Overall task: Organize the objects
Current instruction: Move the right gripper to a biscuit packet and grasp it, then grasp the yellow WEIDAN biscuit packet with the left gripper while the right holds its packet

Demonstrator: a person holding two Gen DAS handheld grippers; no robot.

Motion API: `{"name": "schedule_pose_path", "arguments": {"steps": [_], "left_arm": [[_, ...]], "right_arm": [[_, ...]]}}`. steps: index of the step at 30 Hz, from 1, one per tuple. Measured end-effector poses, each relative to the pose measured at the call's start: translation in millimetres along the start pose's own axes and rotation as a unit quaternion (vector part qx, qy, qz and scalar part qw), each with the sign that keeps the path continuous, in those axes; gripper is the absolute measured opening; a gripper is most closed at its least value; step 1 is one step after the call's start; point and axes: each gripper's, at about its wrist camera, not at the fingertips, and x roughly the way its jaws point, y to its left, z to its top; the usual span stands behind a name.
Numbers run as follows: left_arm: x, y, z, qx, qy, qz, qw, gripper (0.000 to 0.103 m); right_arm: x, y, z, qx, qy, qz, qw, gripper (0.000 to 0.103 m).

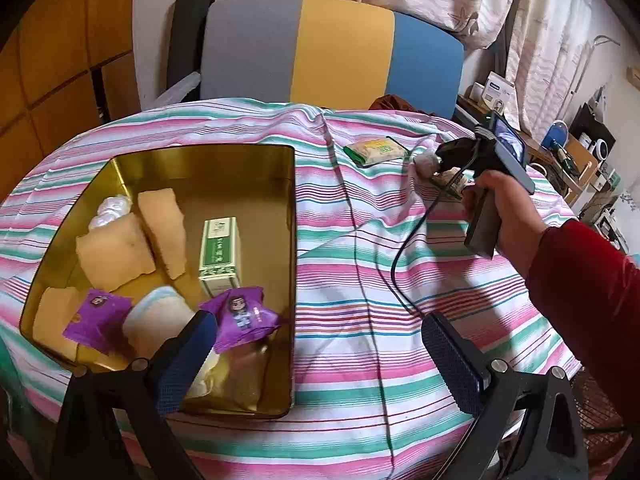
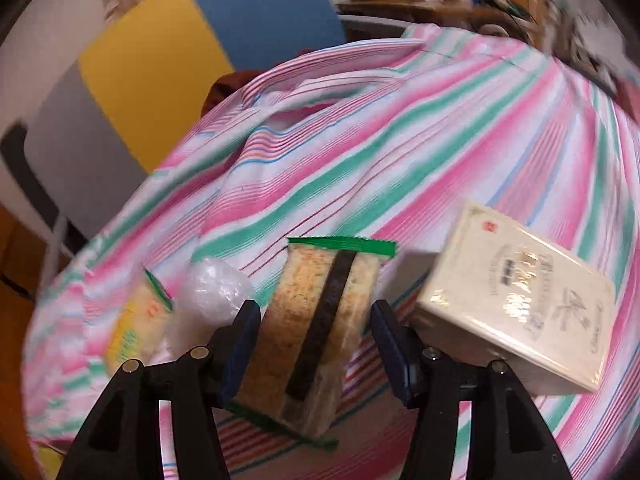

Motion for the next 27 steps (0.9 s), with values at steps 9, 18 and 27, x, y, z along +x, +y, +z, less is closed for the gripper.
{"name": "schedule_pose_path", "arguments": {"steps": [9, 18, 27], "left_arm": [[9.1, -14.9, 22.0, 0.01, -0.013, -0.004, 0.9998, 0.103], [47.1, -47.0, 85.5, 0.054, -0.028, 0.011, 0.9981, 0.103], [150.3, -86.4, 158.3, 0.172, -0.005, 0.019, 0.9848, 0.103]], "right_arm": [[-25.5, -10.9, -36.9, -0.098, -0.026, 0.043, 0.994, 0.043], [-51.9, -45.1, -71.1, -0.107, -0.032, 0.1, 0.989, 0.043], [-44.3, -47.1, -71.0, -0.097, -0.048, 0.111, 0.988, 0.042]]}}
